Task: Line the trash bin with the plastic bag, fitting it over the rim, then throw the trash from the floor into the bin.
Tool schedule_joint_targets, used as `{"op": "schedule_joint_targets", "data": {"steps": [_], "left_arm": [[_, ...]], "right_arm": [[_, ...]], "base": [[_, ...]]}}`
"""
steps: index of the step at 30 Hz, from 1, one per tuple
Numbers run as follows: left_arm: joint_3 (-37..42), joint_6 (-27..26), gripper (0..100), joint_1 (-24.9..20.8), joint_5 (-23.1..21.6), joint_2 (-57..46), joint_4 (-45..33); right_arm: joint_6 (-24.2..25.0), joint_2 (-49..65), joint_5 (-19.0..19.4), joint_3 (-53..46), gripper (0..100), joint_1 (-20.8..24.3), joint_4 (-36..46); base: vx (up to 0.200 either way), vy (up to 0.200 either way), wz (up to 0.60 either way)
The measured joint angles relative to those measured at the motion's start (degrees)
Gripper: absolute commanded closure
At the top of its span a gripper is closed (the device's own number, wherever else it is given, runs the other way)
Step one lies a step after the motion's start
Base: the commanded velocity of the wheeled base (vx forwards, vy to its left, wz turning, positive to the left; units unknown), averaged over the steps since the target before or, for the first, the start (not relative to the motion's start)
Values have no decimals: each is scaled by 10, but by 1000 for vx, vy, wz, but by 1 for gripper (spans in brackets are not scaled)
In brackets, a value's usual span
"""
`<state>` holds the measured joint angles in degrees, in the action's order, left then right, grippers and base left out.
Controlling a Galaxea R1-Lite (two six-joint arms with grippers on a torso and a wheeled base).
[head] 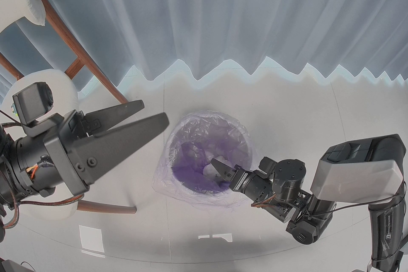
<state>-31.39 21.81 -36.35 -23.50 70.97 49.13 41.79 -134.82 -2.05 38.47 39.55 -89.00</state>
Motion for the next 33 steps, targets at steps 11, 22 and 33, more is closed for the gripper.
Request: {"op": "schedule_joint_targets", "data": {"steps": [11,22,33], "left_arm": [[-2,-12,0,1,3,-3,2],[59,-61,0,78,67,-42,23],[192,-69,0,159,105,-216,19]], "right_arm": [[-6,32,0,-6,0,-3,1],[-72,236,6,-123,0,-57,21],[-206,490,8,-332,0,-156,91]], "base": [[0,0,0],[0,0,0],[0,0,0]]}}
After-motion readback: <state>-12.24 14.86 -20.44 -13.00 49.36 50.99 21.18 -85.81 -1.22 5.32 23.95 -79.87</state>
